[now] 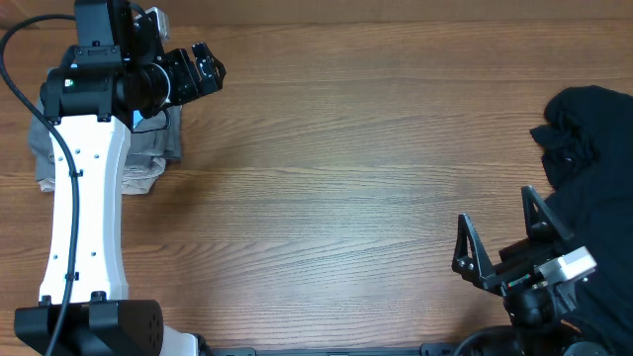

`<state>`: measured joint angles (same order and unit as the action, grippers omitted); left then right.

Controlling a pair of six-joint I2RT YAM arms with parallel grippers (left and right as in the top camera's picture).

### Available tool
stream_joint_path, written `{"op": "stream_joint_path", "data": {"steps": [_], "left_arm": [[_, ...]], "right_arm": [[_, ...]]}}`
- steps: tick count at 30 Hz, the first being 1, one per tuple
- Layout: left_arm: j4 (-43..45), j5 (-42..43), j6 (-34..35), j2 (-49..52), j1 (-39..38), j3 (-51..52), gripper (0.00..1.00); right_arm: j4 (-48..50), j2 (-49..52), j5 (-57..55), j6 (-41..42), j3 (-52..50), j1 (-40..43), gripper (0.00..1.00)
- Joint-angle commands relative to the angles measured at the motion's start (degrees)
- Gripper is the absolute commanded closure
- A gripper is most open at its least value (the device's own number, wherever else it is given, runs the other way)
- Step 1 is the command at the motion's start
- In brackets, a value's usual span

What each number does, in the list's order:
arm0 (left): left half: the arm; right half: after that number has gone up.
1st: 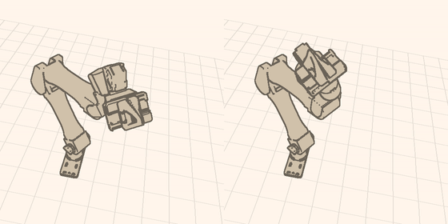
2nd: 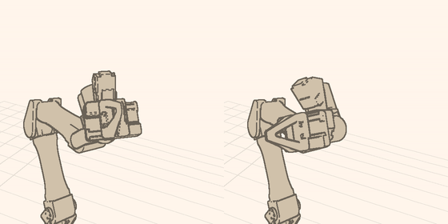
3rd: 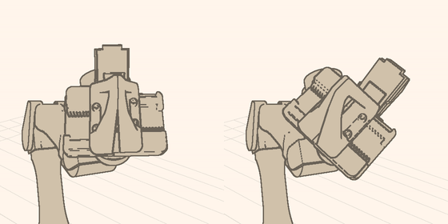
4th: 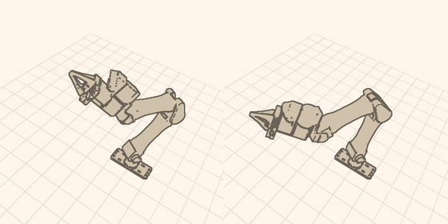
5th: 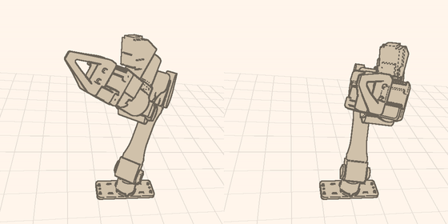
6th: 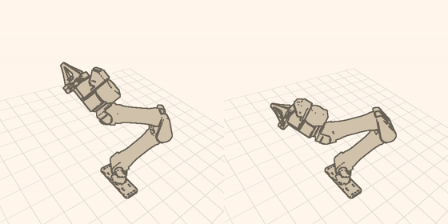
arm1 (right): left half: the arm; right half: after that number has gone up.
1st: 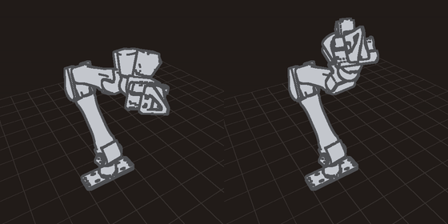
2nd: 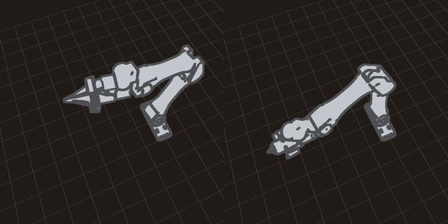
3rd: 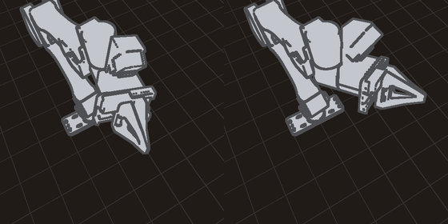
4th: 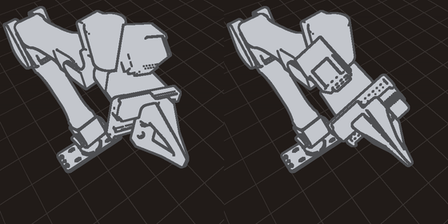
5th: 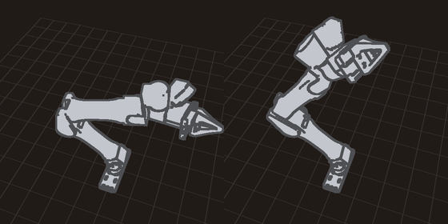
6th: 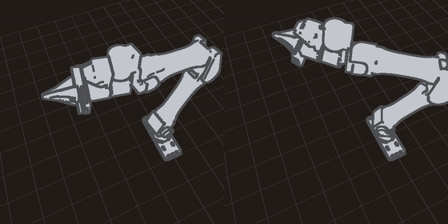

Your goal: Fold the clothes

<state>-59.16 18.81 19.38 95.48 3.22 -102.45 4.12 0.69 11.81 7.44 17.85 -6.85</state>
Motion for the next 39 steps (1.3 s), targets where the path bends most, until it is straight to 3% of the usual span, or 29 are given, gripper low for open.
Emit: {"op": "stream_joint_path", "data": {"steps": [1,10,16,32,39], "left_arm": [[0.0,-0.2,0.3,-0.1,-0.1,0.1,0.0],[0.0,-0.2,0.3,-0.1,-0.1,0.1,0.0],[0.0,-0.2,0.3,-0.1,-0.1,0.1,0.0],[0.0,-0.2,0.3,-0.1,-0.2,0.1,0.0],[0.0,-0.2,0.3,-0.1,-0.2,0.1,0.0]], "right_arm": [[3.7,-0.4,0.3,0.1,-3.5,-0.2,0.0],[14.7,-0.5,-0.7,0.1,-13.1,-0.2,0.0],[15.5,-0.5,-0.9,0.1,-17.5,-0.2,0.0],[-8.4,-0.5,-4.9,-0.3,-17.4,-0.2,0.0],[-8.4,-0.5,-5.6,-4.3,-17.4,-0.2,0.0]]}}
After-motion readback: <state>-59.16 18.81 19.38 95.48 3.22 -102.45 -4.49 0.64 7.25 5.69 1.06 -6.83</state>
